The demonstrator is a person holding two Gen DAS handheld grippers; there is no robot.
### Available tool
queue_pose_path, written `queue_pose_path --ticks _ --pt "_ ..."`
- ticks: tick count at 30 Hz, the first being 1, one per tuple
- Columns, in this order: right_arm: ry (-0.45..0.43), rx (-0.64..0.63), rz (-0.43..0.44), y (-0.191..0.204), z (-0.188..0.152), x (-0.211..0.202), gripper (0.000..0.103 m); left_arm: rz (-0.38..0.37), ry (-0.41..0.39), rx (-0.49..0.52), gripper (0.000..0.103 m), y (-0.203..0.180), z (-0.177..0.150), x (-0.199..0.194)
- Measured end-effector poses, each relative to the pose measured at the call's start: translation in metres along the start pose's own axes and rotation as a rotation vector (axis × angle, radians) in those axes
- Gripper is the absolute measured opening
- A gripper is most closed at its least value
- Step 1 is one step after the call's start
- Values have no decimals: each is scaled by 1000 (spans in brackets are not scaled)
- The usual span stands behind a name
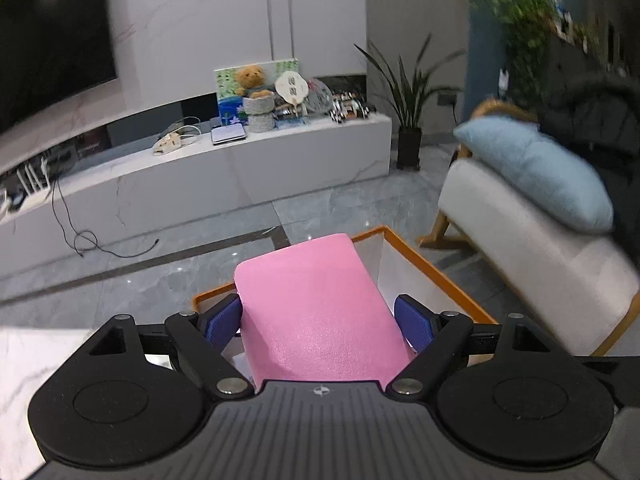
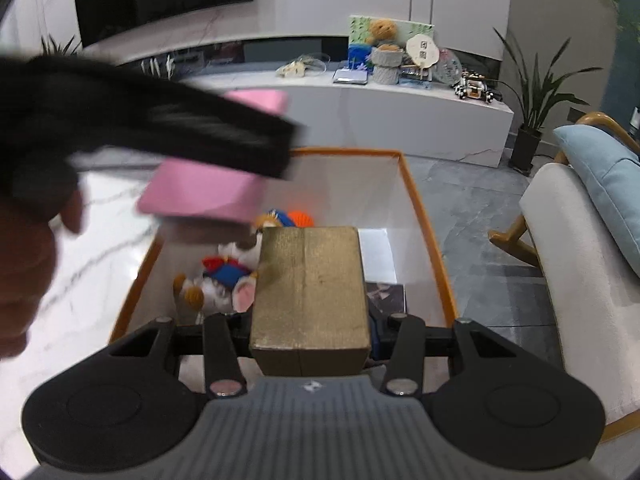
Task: Organize objects
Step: 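Carry the pink wallet and cardboard box over the orange box, then lower both items into the box and open both tools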
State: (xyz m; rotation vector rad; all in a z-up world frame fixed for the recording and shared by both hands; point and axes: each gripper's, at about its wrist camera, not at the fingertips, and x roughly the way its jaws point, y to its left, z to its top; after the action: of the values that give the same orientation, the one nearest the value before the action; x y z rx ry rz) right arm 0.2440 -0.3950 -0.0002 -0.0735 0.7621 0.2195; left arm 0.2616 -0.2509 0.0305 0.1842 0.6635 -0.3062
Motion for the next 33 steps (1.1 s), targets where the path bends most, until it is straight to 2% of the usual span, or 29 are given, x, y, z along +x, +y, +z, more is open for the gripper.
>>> queue_pose_path --ticks 3,7,12,16,33 --pt "20 4 -14 -4 -3 6 48 -23 36 -16 97 -7 1 12" --pt "46 28 -31 -12 -4 15 48 -12 64 30 97 -22 4 26" --pt "69 33 -30 -16 -5 24 48 -13 105 36 97 -27 10 42" --pt "85 24 -36 -16 -4 31 48 -2 115 61 97 -34 15 51" --pt "99 26 -51 -20 3 45 48 15 160 60 97 -41 26 84"
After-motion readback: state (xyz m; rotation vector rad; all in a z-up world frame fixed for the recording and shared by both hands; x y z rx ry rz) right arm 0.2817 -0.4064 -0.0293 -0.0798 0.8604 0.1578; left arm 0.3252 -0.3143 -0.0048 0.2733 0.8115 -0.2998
